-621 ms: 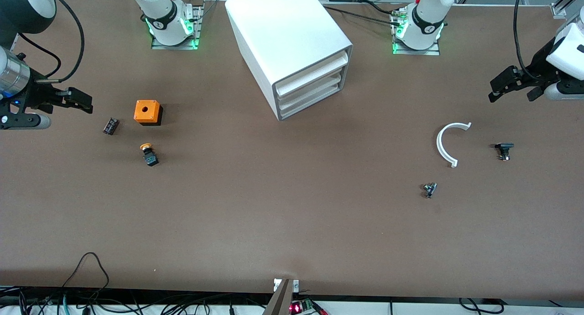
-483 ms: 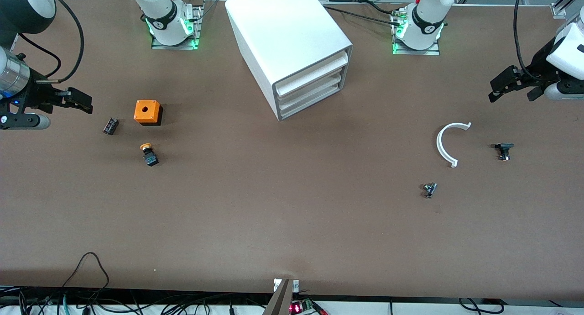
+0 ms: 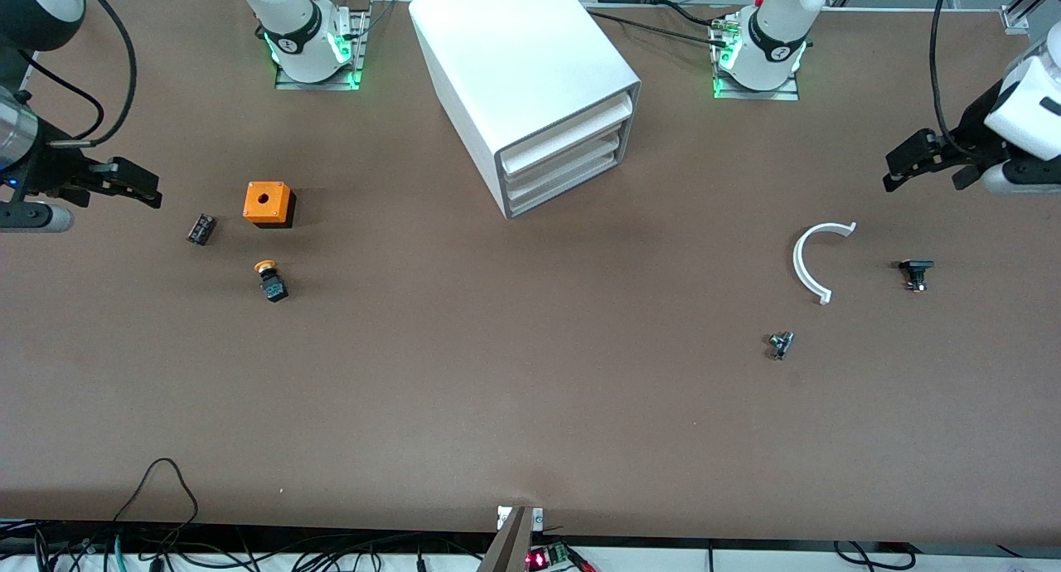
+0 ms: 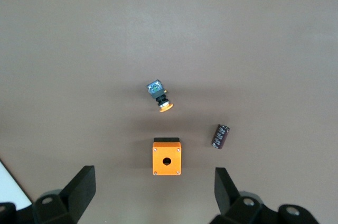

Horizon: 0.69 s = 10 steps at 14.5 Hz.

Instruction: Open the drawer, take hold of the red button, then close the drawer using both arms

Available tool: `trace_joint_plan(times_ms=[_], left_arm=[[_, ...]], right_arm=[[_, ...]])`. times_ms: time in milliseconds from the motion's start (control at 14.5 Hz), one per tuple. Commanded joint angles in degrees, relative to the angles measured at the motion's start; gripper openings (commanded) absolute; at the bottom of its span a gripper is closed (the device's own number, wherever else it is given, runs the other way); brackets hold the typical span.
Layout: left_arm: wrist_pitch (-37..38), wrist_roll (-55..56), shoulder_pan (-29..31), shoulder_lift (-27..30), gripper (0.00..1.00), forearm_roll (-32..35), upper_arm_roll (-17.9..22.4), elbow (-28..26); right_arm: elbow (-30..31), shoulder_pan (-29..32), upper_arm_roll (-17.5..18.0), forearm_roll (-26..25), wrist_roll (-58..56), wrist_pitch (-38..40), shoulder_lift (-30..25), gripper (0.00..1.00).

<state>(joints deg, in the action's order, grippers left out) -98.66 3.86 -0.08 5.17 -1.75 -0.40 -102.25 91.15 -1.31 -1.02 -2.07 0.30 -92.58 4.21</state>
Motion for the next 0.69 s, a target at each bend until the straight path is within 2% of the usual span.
trace_joint_plan(times_ms=[0,138,345,483,621], left_arm=[[2.68,-1.58,-0.26,-3.13,1.00,-0.37,-0.74,2.58],[6.08,-0.88,-1.15,-5.95,1.00,-0.97,-2.14,3.88],[6.90,-1.05,-1.59,-9.28,1.00,-1.85,-4.69,4.86],[6.98,-0.79,-1.68,-13.49,1.00,-7.45,-5.32,4.69],[6.20,-1.13,-1.76,-19.03,1.00,-17.79,-5.32,3.73]], right_arm=[[0.17,0.79,0.06,0.76,-0.56,-0.23,-1.31,1.00],[0.17,0.79,0.06,0.93,-0.56,-0.23,-1.31,1.00],[0.09,0.79,-0.12,0.93,-0.48,0.29,-1.39,1.00],[0.09,0.79,-0.12,0.93,-0.47,0.30,-1.31,1.00],[0.09,0.79,-0.12,0.67,-0.48,0.21,-1.31,1.00]])
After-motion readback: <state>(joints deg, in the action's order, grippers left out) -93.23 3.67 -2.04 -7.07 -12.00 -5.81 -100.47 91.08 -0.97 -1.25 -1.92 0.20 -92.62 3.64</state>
